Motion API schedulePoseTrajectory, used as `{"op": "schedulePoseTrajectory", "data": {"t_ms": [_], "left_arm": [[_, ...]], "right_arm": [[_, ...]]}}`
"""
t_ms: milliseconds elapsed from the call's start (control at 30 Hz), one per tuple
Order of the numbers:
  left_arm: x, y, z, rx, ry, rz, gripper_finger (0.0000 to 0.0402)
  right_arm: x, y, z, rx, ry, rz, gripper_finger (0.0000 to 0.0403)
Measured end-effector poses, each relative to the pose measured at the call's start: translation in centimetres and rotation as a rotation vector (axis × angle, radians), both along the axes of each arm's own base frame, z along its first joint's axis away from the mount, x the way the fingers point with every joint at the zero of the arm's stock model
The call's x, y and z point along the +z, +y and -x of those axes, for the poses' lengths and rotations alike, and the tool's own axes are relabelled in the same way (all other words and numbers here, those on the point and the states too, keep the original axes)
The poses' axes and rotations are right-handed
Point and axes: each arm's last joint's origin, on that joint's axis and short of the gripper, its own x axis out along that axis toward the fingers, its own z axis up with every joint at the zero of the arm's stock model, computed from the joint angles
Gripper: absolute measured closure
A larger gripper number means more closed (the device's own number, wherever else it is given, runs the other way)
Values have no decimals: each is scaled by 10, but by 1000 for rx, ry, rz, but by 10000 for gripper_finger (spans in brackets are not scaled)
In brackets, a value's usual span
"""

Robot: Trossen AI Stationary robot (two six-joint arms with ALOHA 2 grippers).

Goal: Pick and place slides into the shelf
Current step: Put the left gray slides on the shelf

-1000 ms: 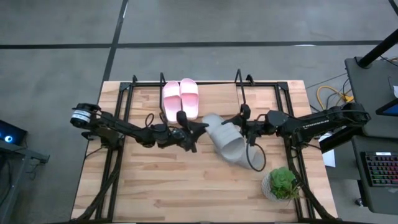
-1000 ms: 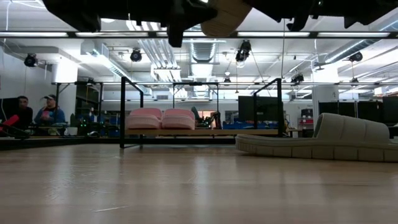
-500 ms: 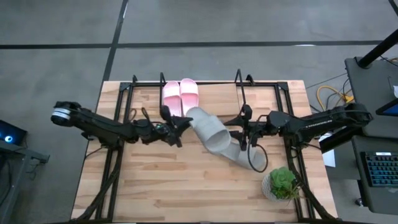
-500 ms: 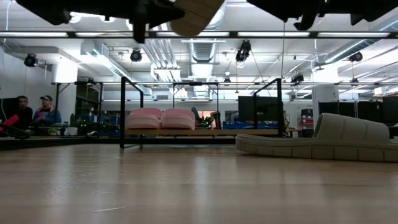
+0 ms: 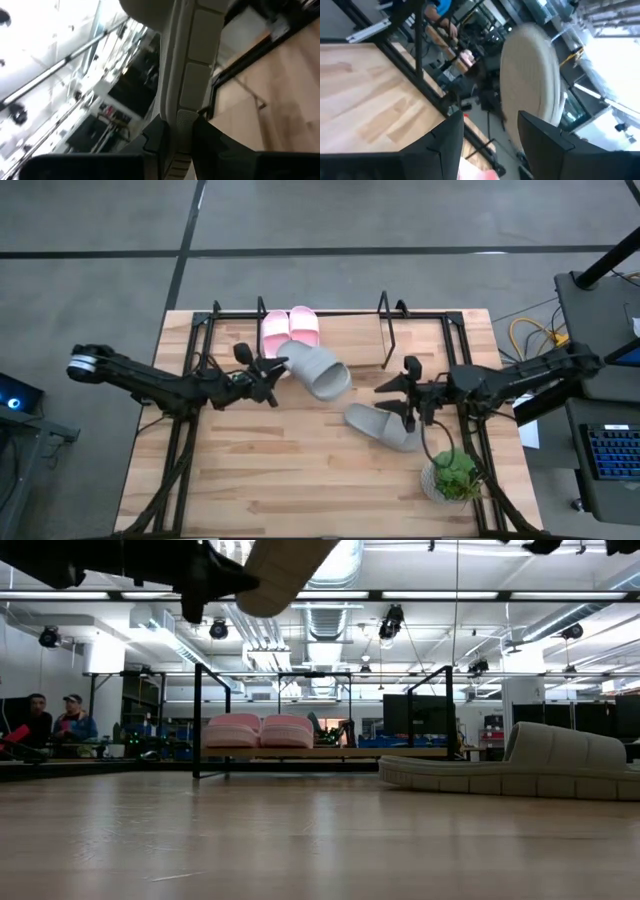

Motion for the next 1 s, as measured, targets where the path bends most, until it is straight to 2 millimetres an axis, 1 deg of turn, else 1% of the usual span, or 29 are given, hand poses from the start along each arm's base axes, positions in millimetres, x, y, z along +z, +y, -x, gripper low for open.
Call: {"op": "schedulePoseTrajectory", "data": {"t_ms": [67,167,300,433,667,733,867,1000], "left_arm": [[-5,1,-3,46,24,12,360],[-13,1,-7,89,57,19,360],[-18,1,-12,104,75,26,360],[-22,1,-17,120,101,32,360],[-29,1,-24,156,138,26,360],[-30,1,-24,159,143,25,360],[-31,1,-25,158,148,25,360],[-29,2,-24,156,139,27,360]], "right_arm": [[4,5,0,-21,-12,11,225],[7,9,-2,-127,33,61,225],[12,16,-10,-255,126,151,225],[19,22,-22,-325,201,222,225],[34,29,-40,-348,321,301,225],[43,31,-46,-350,321,296,225],[53,34,-55,-349,365,309,225],[58,36,-64,-358,435,300,225]]}}
